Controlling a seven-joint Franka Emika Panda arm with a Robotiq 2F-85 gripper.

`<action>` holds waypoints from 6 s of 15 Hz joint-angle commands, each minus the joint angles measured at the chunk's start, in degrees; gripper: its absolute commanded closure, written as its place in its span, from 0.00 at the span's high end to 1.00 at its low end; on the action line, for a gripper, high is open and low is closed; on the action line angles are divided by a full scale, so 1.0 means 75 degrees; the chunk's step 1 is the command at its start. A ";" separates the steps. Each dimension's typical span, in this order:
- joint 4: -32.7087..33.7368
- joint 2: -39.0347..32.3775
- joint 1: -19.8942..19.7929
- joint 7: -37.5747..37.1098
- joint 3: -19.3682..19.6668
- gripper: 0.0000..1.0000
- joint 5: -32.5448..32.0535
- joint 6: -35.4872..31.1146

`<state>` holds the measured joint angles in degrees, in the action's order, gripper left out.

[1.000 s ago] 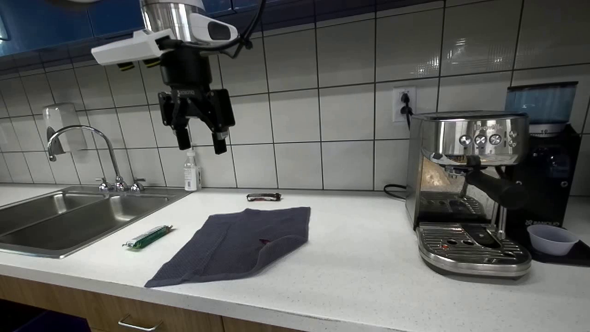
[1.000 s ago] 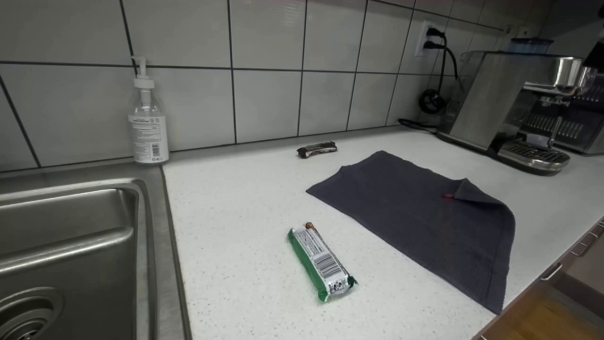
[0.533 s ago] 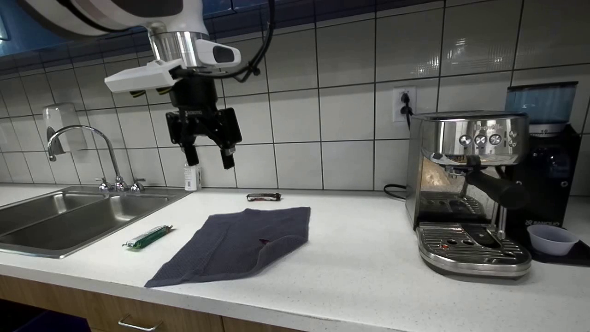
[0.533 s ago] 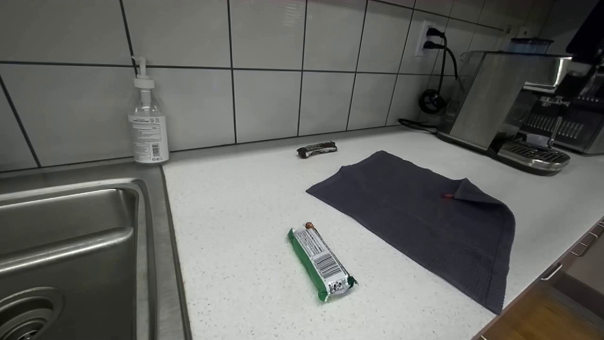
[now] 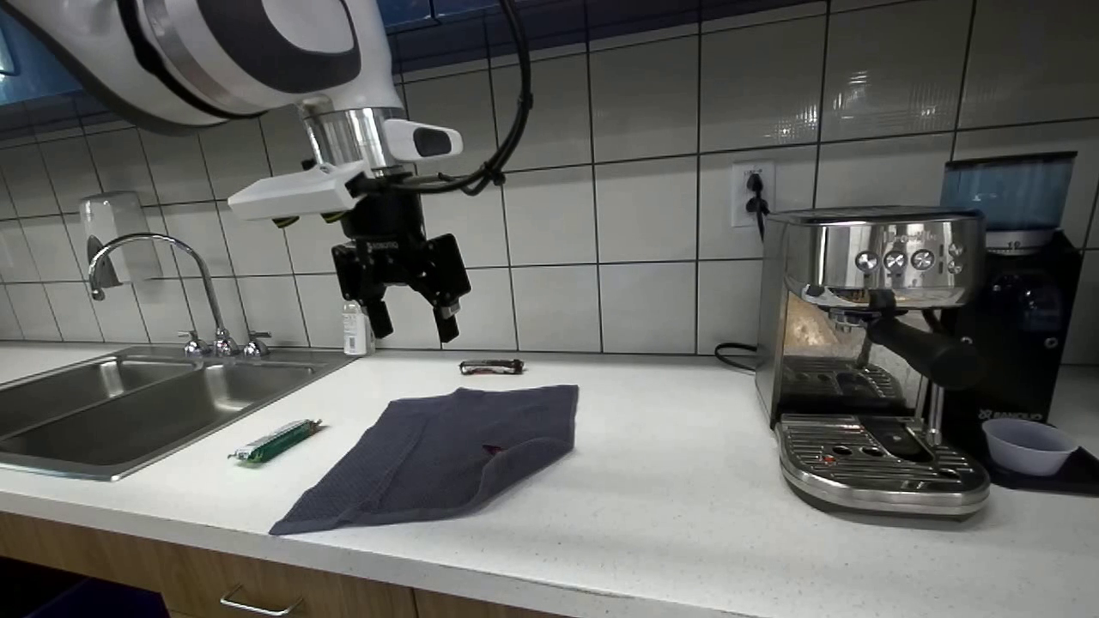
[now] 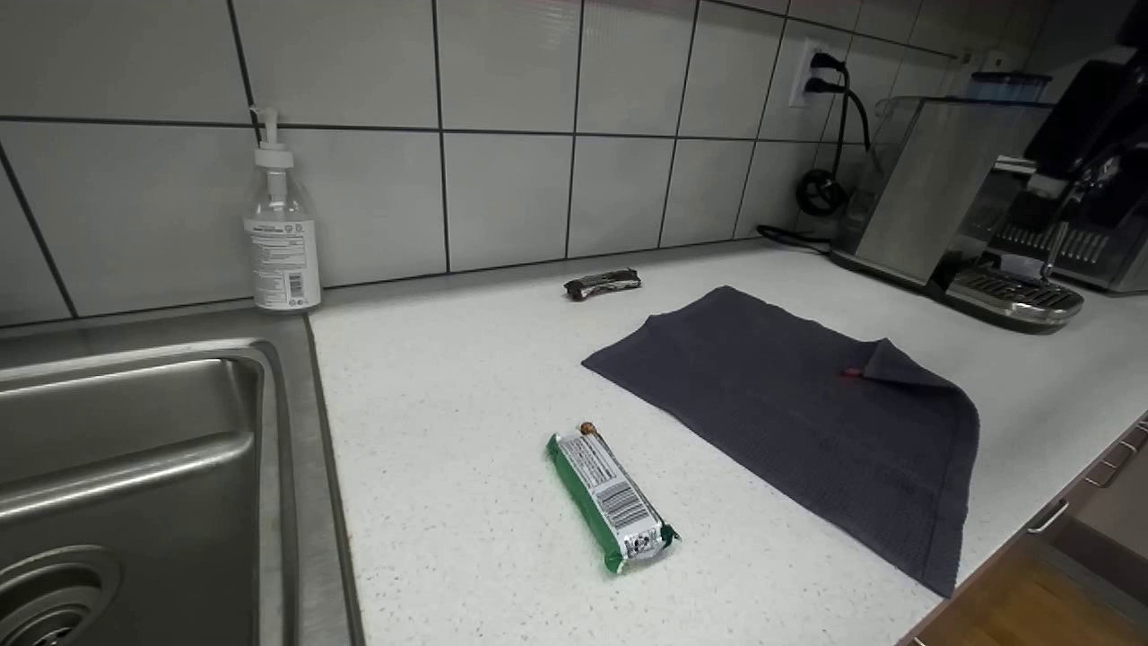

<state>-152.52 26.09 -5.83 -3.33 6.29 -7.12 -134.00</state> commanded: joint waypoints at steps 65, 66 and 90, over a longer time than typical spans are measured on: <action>0.2250 -0.5486 0.0794 -0.3909 0.0898 1.00 -0.3462 -0.0862; 0.2265 -0.5498 0.0798 -0.3915 0.0910 1.00 -0.3459 -0.0858; 0.2373 -0.5545 0.0807 -0.3959 0.1008 1.00 -0.3363 -0.0691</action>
<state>-135.87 -15.19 -0.56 -31.40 13.48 -31.70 -141.17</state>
